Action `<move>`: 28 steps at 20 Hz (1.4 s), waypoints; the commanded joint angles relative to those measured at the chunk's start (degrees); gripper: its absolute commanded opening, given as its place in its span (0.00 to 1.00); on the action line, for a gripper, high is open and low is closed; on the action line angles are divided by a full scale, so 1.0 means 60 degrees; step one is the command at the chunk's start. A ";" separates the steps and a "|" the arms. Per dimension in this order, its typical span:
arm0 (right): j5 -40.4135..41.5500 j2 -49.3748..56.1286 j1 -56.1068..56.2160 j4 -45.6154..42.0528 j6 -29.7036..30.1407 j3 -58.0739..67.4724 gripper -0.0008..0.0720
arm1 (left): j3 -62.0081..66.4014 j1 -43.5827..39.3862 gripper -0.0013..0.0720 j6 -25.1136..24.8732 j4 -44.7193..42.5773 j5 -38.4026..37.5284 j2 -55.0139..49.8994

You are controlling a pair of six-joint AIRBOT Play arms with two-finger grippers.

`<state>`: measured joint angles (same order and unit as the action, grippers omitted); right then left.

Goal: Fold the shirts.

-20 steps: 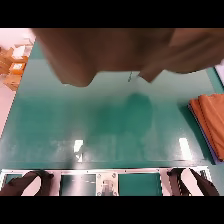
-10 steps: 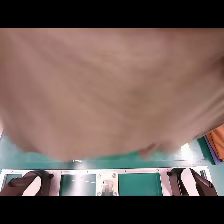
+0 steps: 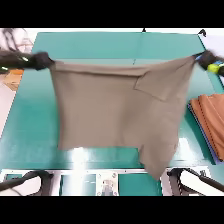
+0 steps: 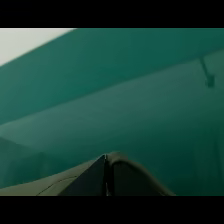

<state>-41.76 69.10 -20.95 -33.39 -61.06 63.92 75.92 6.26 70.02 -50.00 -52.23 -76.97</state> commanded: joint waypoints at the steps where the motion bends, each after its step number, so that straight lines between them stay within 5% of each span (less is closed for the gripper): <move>1: 0.0612 0.2776 0.0317 0.0455 0.0113 0.0331 0.04 | -0.0240 0.0004 0.06 -0.0729 0.1468 0.1209 -0.2295; 6: -0.0335 0.5195 0.0306 0.1031 -0.0117 0.2841 0.04 | 0.1413 0.0004 0.05 -0.0739 0.2157 0.1504 -0.3956; 13: -0.2116 0.5198 -0.0372 0.0794 -0.0248 0.3960 0.04 | 0.2565 0.0106 0.06 -0.0393 0.1668 0.0535 -0.4116; 22: -0.3078 0.3242 -0.0801 -0.2069 -0.0313 0.1264 0.04 | 0.2550 0.0474 0.05 0.0328 -0.0415 -0.3268 -0.4116; 28: -0.3045 0.3020 -0.0816 -0.2623 -0.0317 -0.0149 0.04 | 0.1636 0.0474 0.05 0.0423 -0.0659 -0.3869 -0.4116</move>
<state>-59.75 87.92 -25.76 -46.50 -62.87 66.72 88.58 9.06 71.99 -52.38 -72.99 -101.62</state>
